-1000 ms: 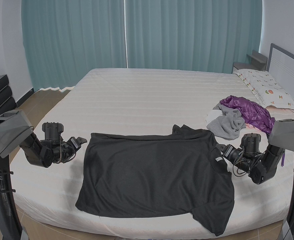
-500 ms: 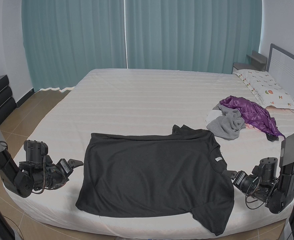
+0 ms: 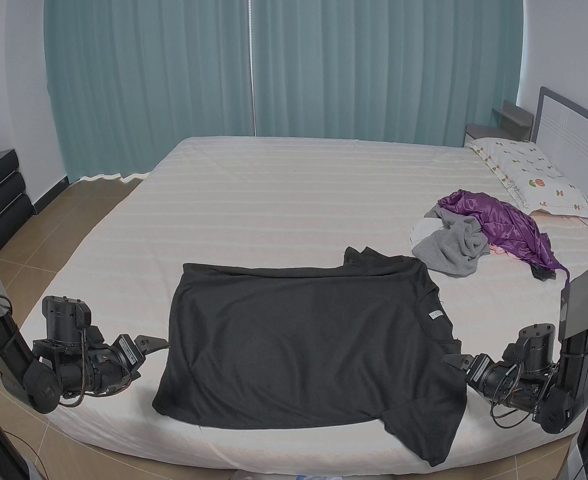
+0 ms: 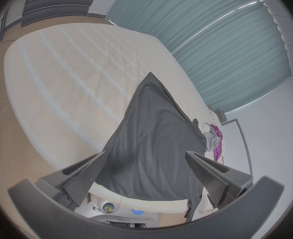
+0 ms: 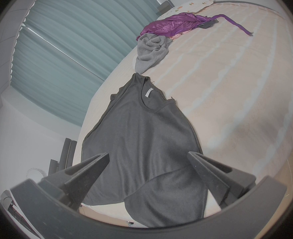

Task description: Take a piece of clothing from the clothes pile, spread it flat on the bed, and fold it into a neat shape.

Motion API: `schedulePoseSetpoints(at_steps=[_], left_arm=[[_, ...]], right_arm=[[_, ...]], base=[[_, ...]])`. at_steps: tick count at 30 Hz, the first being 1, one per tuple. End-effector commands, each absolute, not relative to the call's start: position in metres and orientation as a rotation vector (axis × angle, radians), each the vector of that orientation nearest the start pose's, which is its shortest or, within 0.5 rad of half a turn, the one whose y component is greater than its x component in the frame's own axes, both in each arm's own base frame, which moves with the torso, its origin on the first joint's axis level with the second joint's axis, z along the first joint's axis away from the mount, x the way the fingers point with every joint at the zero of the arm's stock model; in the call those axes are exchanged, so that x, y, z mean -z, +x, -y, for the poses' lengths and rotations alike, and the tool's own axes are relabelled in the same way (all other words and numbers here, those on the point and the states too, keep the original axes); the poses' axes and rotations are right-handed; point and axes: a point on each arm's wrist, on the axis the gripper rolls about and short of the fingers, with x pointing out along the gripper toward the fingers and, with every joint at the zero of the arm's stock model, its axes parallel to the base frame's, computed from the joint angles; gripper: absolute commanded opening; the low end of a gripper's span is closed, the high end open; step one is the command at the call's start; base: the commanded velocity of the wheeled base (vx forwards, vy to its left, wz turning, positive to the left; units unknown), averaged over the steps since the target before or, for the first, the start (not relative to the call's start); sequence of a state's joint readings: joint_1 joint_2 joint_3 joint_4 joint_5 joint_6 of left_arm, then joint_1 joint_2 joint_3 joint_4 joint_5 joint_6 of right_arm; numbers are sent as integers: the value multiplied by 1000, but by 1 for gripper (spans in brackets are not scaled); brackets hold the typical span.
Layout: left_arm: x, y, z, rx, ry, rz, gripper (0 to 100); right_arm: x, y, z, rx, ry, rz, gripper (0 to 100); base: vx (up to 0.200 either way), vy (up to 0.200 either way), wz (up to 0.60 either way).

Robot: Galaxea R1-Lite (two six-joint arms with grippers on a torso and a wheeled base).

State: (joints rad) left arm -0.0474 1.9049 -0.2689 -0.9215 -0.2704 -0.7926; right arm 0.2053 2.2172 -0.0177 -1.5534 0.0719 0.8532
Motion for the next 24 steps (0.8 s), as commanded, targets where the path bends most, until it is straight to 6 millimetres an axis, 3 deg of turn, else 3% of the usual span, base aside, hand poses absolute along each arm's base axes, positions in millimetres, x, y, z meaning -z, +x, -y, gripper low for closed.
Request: schedulePoseSetpoints(at_steps=[1,4,17,24], left_arm=[[-35,238,17,0,-832,-809,100],[-35,238,17,2,-832,-810,100],[-34,237,18,15,-842,-825,100],[-14,235,22,-2,-761,-894,100]], right_arm=[[9,212,-47,26,771,-729,100],[8,212,-46,29,772,-726,100],[8,212,-47,24,772,-727,100],[9,212,-48,24,771,-730,100]], base=[[-200,0,0],[-200,0,0],[0,0,0],[0,0,0]])
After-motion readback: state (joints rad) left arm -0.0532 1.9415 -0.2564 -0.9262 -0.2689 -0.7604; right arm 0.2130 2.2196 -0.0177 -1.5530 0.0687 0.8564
